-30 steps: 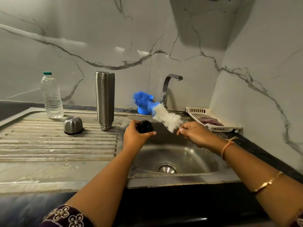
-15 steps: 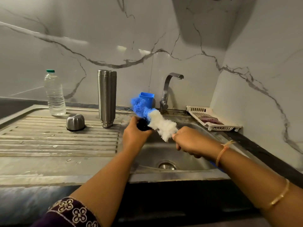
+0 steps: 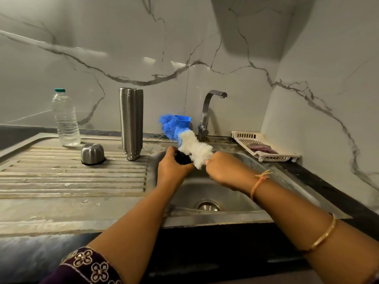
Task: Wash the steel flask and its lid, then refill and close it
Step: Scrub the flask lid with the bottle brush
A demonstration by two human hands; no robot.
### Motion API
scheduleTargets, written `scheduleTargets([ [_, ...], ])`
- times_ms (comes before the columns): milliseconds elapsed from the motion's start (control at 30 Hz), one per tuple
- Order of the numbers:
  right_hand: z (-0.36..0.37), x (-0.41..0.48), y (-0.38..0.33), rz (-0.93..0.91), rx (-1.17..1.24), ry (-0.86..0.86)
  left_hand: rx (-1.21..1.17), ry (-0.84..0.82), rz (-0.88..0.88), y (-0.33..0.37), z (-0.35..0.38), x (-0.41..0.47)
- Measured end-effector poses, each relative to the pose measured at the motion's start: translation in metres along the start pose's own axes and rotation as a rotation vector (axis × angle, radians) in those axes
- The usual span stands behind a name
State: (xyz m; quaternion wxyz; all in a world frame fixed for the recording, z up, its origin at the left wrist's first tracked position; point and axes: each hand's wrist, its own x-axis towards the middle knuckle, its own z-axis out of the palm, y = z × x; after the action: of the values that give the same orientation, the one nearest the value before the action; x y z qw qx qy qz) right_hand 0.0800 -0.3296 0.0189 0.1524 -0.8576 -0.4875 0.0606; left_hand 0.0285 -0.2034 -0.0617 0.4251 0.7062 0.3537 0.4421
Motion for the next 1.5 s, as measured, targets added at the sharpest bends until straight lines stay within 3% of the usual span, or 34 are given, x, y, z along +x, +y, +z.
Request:
scheduleTargets([
  [167,0.009,-0.009,-0.003,-0.001,0.041,-0.067,-0.105,0.098,-0.196,-0.005,-0.01,0.009],
  [400,0.005,0.006,-0.005,0.012,0.051,-0.019,-0.144,0.001,-0.089,-0.002,0.005,0.006],
  [600,0.017,-0.008,-0.008,-0.013,0.074,-0.046,-0.528,0.087,-0.439,-0.016,-0.002,0.021],
  [700,0.019,-0.003,-0.012,0.024,0.062,0.015,-0.484,0.065,-0.389,-0.016,0.005,0.02],
  [833,0.007,0.012,-0.018,0.051,0.065,0.054,-0.139,-0.003,-0.058,-0.007,0.008,0.008],
  [900,-0.002,0.013,-0.019,0.006,0.076,0.055,-0.071,-0.066,0.022,-0.004,0.011,0.002],
  [1000,0.002,0.007,-0.015,0.012,0.041,0.027,-0.037,-0.052,-0.01,-0.005,0.01,0.005],
  [1200,0.025,-0.007,-0.014,0.043,0.018,-0.08,-0.239,0.114,-0.333,-0.019,-0.003,0.02],
  [1500,0.007,0.005,-0.009,0.094,0.181,-0.057,-0.087,-0.008,-0.098,-0.012,-0.003,0.013],
])
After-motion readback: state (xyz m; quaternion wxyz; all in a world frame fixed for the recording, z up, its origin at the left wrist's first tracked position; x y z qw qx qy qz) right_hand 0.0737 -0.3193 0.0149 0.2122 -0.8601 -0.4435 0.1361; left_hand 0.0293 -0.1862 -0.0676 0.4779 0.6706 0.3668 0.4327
